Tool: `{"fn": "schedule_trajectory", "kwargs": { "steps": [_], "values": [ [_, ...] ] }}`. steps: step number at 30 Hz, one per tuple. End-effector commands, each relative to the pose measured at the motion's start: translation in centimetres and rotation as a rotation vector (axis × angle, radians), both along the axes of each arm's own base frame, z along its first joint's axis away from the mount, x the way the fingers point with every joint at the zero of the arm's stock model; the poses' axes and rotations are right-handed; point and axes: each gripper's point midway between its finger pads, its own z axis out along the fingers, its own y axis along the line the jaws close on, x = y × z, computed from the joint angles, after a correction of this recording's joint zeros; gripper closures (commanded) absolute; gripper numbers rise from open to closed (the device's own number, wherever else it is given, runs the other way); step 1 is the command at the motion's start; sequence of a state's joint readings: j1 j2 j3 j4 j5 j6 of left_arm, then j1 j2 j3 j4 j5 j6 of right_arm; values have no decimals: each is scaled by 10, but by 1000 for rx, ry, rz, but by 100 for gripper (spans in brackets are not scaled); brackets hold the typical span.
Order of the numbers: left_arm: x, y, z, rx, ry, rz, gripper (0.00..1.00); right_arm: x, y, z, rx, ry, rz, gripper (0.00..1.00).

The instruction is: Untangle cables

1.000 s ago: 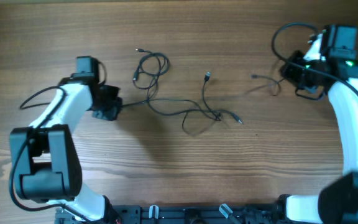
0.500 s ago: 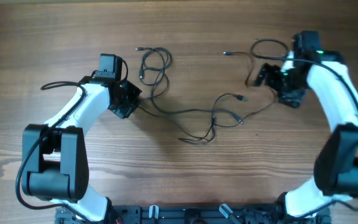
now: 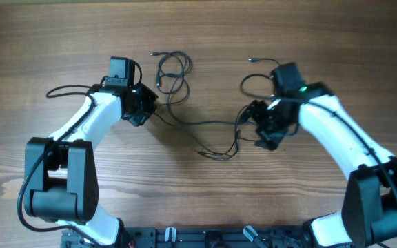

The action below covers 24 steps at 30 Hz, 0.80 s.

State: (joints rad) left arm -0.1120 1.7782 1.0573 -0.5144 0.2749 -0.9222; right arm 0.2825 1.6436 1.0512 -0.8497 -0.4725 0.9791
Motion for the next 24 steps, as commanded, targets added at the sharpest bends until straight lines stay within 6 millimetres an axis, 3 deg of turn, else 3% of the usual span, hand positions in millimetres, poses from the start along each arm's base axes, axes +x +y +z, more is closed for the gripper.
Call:
{"fn": "schedule_trajectory", "kwargs": {
  "steps": [1, 2, 3, 5, 7, 8, 9, 10, 13, 16, 19, 22, 24],
  "values": [
    [0, -2, 4, -7, -11, 0, 96, -11, 37, -17, 43, -22, 16, 30],
    [0, -2, 4, -7, -10, -1, 96, -13, 43, -20, 49, -24, 11, 37],
    [0, -2, 4, -7, -10, -1, 96, -18, 52, -23, 57, -21, 9, 52],
    [0, -2, 4, -7, -11, -1, 96, -19, 57, -25, 42, -41, 26, 96],
    [0, -2, 4, -2, -13, -7, 96, 2, 60, -14, 83, -166, 103, 96],
    [0, 0, 4, 6, -14, -3, 96, 21, 58, 5, 135, -227, 106, 96],
    [0, 7, 2, 44, -13, 11, 96, 53, 43, 45, 188, -350, 87, 96],
    [-1, 15, -1, 87, -3, 26, 96, 69, 27, 71, 192, -425, 56, 96],
    [-20, 73, -10, 379, 73, 119, 96, 100, -35, 157, 74, -722, -38, 96],
    [-33, 111, -8, 539, 123, 173, 96, 103, -107, 198, -301, -924, -166, 96],
    [-38, 126, -8, 540, 149, 214, 96, 93, -174, 218, -652, -953, -350, 96],
    [-39, 135, -8, 539, 157, 240, 96, 93, -188, 209, -758, -915, -353, 96],
    [-45, 146, -7, 581, 178, 255, 96, 74, -229, 206, -950, -822, -517, 96]
  ]
}}
